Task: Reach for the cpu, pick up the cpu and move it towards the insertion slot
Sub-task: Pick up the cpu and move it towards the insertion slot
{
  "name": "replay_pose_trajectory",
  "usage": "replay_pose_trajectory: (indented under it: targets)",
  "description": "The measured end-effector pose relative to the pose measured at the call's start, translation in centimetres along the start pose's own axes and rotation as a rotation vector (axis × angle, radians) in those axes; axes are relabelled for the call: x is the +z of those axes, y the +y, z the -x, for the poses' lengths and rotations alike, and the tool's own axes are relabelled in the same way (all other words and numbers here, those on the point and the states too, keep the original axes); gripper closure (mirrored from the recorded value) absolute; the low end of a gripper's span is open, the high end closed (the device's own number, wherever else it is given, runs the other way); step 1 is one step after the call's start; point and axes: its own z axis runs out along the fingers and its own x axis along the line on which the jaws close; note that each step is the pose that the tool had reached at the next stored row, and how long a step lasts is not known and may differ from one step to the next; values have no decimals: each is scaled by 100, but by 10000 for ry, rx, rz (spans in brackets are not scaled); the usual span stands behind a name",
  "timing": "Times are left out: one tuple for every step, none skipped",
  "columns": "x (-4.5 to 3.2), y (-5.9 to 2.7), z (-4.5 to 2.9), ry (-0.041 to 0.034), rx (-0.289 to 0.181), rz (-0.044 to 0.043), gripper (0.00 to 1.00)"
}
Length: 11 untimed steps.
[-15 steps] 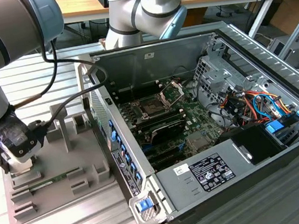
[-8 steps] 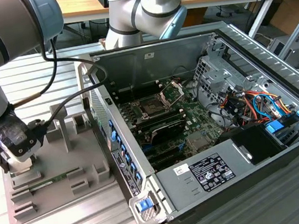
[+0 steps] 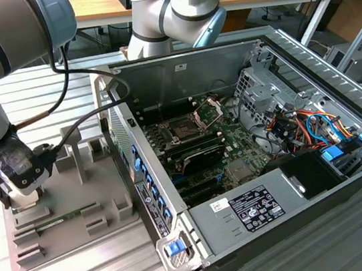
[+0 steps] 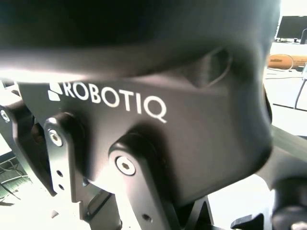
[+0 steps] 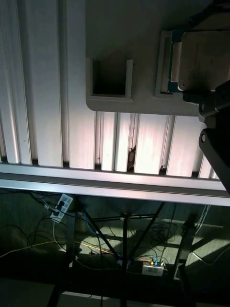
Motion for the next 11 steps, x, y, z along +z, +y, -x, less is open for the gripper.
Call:
replay_pose_trajectory:
  targets:
    - [-2, 0, 0, 0, 0, 0, 46]
    - [-4, 0, 0, 0, 0, 0, 46]
    - [-6, 0, 0, -1, 0, 0, 46]
    - [-9, 0, 0, 1, 0, 0, 46]
    - [-10, 1, 0, 0, 0, 0, 46]
    - [-14, 1, 0, 0, 0, 0, 46]
    - [-16, 1, 0, 0, 0, 0, 46]
    - [-18, 1, 0, 0, 0, 0, 46]
    - [-20, 1, 0, 0, 0, 0, 46]
    - [-22, 1, 0, 0, 0, 0, 46]
    - [-25, 1, 0, 1, 0, 0, 46]
